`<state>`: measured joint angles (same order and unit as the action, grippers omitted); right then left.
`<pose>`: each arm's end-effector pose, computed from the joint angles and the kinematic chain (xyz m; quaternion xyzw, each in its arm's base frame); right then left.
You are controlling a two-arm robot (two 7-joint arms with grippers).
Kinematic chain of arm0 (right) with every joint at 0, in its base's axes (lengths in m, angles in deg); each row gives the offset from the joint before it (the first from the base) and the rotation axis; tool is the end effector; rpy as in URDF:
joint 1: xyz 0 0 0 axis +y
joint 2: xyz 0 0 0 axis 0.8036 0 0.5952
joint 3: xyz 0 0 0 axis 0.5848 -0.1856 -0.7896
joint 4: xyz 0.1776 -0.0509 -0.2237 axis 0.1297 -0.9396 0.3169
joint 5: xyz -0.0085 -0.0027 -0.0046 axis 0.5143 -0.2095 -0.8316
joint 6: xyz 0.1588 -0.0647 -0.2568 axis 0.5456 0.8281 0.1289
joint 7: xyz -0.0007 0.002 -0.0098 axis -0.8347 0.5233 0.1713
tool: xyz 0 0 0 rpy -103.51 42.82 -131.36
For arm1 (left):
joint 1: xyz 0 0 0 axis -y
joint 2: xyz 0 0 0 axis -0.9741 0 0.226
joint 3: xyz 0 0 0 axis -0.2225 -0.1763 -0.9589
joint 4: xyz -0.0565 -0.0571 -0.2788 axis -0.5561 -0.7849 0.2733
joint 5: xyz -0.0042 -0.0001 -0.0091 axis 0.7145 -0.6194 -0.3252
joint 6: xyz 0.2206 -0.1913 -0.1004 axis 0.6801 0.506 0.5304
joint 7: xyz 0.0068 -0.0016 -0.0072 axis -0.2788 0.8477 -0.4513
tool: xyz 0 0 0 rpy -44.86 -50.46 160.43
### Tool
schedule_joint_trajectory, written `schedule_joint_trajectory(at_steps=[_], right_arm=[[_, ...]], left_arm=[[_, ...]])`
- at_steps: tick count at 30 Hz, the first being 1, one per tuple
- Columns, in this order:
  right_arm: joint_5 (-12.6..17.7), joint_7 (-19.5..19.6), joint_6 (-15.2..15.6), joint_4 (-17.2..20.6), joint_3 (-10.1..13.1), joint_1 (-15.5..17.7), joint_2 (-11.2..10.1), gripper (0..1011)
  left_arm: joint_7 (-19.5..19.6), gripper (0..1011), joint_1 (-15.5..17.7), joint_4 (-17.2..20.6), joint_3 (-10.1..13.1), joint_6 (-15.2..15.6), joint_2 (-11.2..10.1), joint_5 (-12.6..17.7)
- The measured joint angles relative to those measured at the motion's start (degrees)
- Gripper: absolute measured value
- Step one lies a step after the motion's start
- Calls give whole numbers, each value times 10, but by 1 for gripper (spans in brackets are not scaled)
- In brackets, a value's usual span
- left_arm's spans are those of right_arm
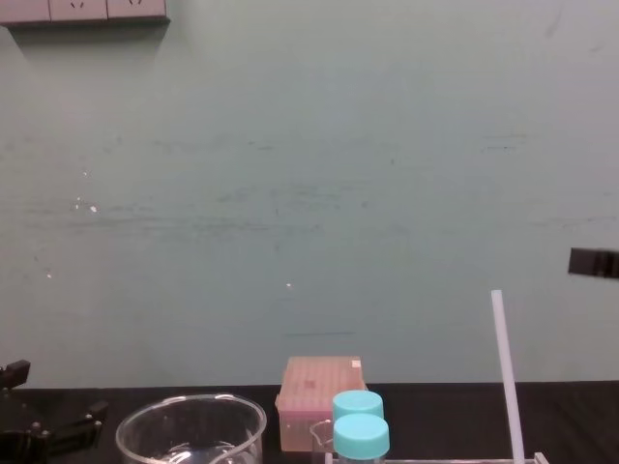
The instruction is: Pick up the stirring rod with one hand, then place it down.
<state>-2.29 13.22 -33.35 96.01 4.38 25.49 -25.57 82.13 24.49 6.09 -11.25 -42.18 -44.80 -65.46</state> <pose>0.3685 -0.1155 -0.2145 0.0269 0.0812 -0.4619 0.8828 0.3581 0.0826 -0.3023 0.1416 -0.1324 0.5798 0.7913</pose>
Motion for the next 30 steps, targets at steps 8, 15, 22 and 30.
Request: schedule_joint_trajectory(at_steps=[8, 15, 22, 30], right_arm=[[95, -74, 128, 23, -11, -21, -46, 1003], [108, -94, 208, 20, -62, -54, -70, 1003], [95, -78, 222, 1, -96, -79, -61, 1003], [68, -63, 196, -29, -131, -106, -42, 1003]], left_arm=[[0, 1005, 0, 0, 0, 0, 0, 0], [0, 1005, 0, 0, 0, 0, 0, 0], [0, 1005, 0, 0, 0, 0, 0, 0], [0, 1005, 0, 0, 0, 0, 0, 0]])
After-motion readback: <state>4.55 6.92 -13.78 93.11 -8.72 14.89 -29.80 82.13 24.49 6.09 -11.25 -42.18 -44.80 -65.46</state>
